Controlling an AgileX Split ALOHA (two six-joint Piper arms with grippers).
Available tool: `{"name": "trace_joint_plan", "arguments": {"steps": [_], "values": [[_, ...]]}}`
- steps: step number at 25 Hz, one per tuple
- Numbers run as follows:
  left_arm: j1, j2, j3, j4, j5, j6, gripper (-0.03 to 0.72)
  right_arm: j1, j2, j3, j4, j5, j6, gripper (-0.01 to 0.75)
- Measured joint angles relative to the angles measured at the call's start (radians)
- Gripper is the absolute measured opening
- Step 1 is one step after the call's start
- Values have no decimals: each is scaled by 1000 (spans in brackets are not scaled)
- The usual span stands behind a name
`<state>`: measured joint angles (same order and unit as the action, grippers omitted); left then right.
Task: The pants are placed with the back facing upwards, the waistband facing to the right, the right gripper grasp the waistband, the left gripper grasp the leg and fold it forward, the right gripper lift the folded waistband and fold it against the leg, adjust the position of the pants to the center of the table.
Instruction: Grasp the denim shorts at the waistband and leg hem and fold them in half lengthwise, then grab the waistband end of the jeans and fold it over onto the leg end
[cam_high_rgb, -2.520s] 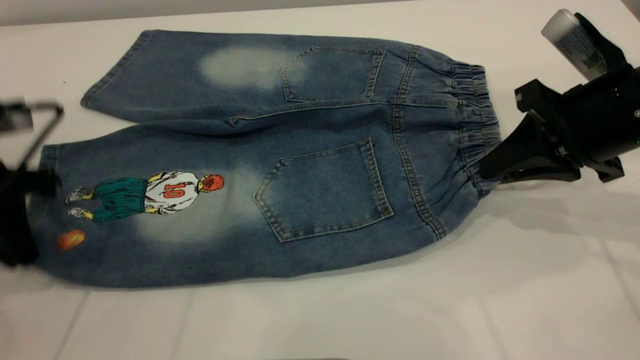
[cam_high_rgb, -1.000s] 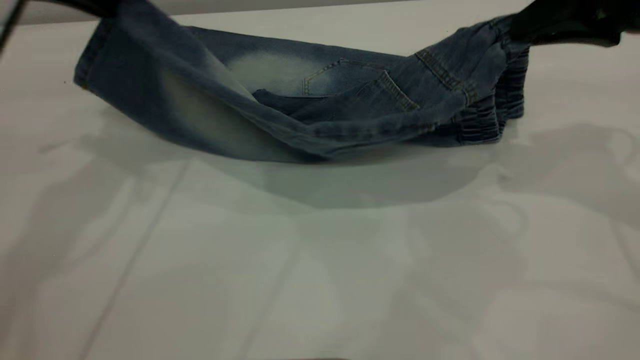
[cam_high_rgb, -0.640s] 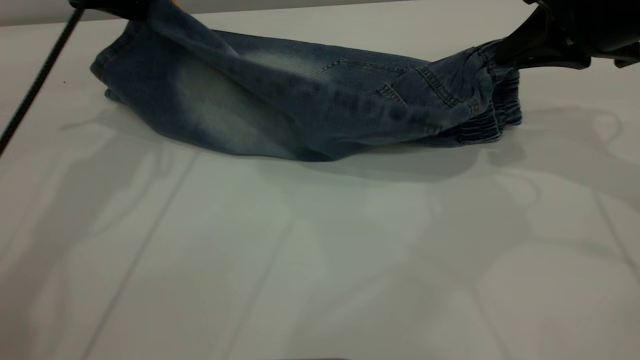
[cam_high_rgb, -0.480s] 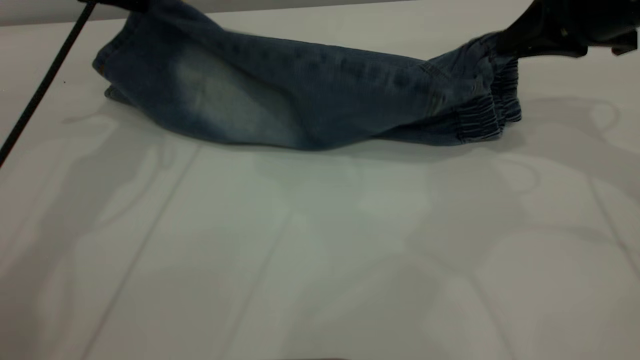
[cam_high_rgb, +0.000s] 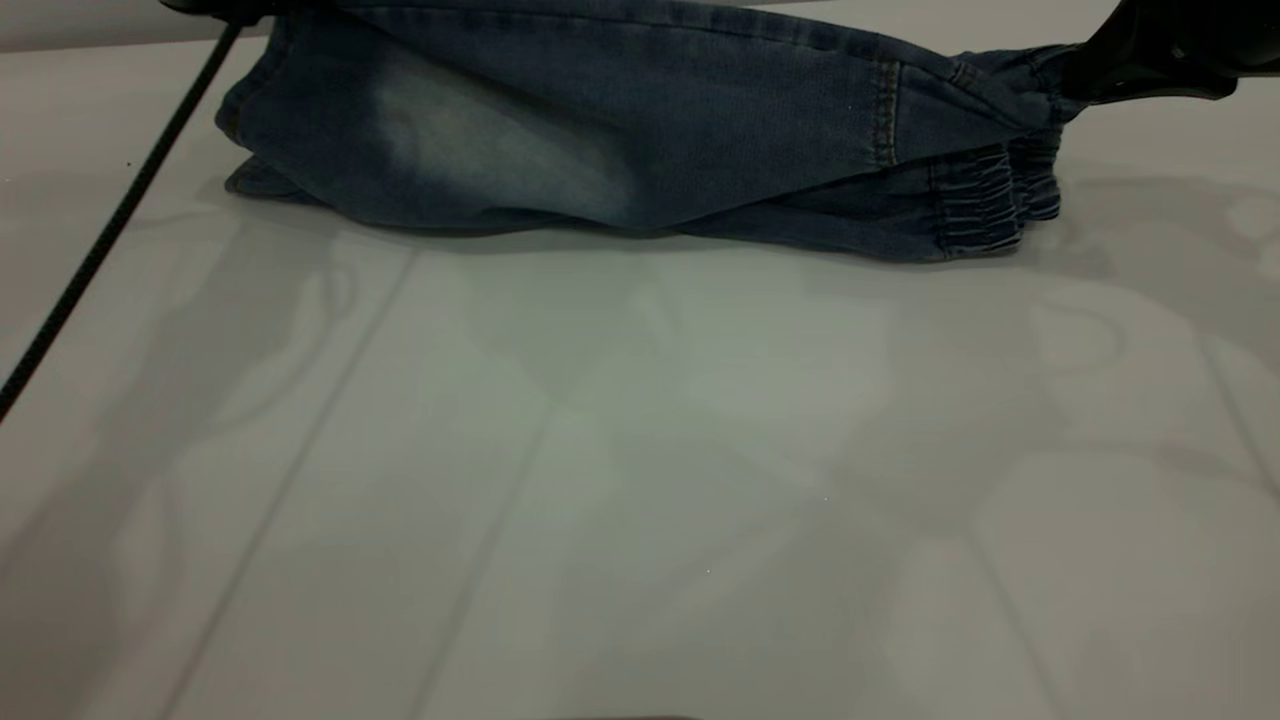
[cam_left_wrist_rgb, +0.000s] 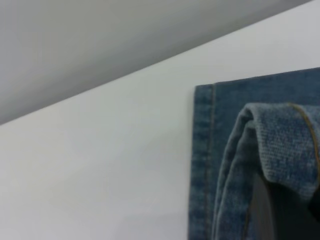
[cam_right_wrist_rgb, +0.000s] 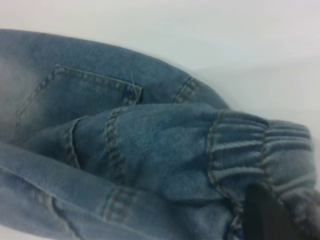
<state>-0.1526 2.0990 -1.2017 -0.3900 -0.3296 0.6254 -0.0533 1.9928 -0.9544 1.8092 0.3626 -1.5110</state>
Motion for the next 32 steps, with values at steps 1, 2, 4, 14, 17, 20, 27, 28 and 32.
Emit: {"name": "trace_joint_plan", "arguments": {"steps": [1,2,4,14,17,20,27,28,32], "values": [[0,10,0,1,-19,2,35,-2,0,-2,0,0,0,35],[-2,18,0,4,-41,1,35,-5,0,-8,0,1,0,35],[-4,32,0,12,-74,2,35,-6,0,-20,1,2,0,36],[-6,48,0,75,-216,2,102,-8,0,-42,6,7,-16,265],[-6,49,0,120,-266,0,188,-9,0,-42,7,4,-19,461],[-6,49,0,149,-312,0,297,-9,0,-42,7,3,-23,613],[-6,49,-4,141,-181,-135,422,-9,0,-35,-21,3,5,659],[-6,49,-9,140,-109,-157,424,-9,0,-29,-39,3,19,647],[-8,49,-74,140,271,-183,426,-9,20,-19,-78,8,50,612]]}}
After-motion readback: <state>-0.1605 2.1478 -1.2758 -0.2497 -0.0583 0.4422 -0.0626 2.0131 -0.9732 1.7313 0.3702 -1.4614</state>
